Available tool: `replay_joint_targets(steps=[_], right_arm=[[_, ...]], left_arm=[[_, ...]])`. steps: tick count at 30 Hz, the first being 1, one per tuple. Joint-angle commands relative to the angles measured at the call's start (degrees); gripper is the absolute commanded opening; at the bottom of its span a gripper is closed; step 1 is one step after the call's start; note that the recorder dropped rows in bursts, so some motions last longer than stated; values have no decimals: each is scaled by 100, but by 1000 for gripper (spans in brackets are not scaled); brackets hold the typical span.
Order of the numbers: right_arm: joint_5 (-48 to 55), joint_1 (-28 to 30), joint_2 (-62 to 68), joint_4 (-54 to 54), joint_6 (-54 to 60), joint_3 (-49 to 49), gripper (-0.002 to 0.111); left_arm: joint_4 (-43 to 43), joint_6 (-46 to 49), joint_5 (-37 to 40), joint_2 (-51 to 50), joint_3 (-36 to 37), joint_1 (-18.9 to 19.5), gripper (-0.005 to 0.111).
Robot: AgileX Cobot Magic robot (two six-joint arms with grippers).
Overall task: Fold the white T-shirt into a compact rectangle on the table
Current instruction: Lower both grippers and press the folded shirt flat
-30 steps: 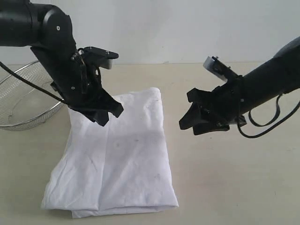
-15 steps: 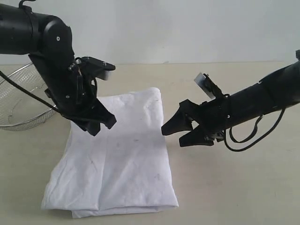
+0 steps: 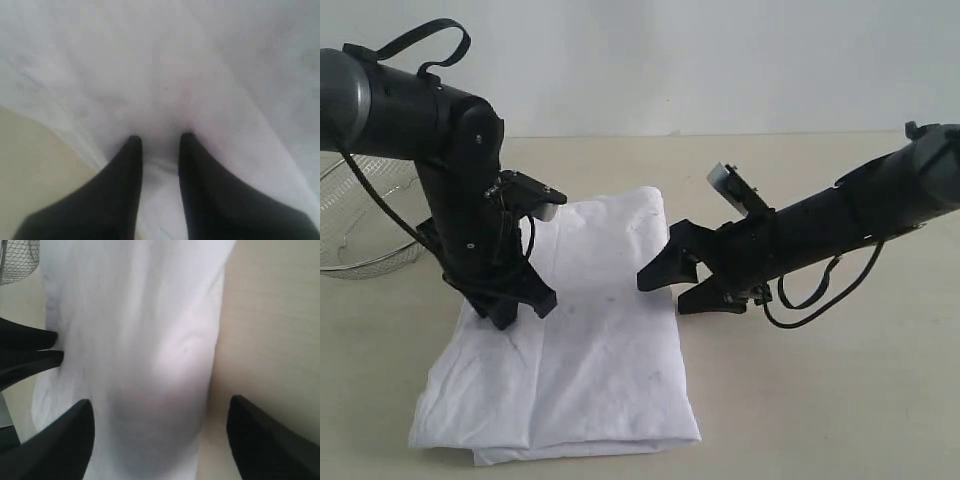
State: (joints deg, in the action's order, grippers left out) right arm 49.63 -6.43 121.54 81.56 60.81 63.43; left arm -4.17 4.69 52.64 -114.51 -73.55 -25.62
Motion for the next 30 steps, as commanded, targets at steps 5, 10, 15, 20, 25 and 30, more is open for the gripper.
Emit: replay_joint_targets(steps=[5, 10, 15, 20, 25, 30], right_arm=[[-192, -272, 148, 140, -109, 285, 67], [35, -272, 368, 168, -218, 397, 67], [229, -280, 495, 301, -218, 406, 64], [284, -280, 495, 315, -218, 406, 51], [217, -326, 495, 328, -196, 406, 61], [-25, -612, 495, 357, -63, 406, 60]], left_arm=[[-417, -247, 120, -2, 34, -24, 23], [-415, -247, 46, -10, 34, -24, 23], [-376, -259, -46, -16, 34, -24, 23], [-376, -259, -57, -120, 34, -24, 23], [-241, -259, -79, -406, 34, -24, 23], [-185, -259, -216, -556, 34, -24, 23]])
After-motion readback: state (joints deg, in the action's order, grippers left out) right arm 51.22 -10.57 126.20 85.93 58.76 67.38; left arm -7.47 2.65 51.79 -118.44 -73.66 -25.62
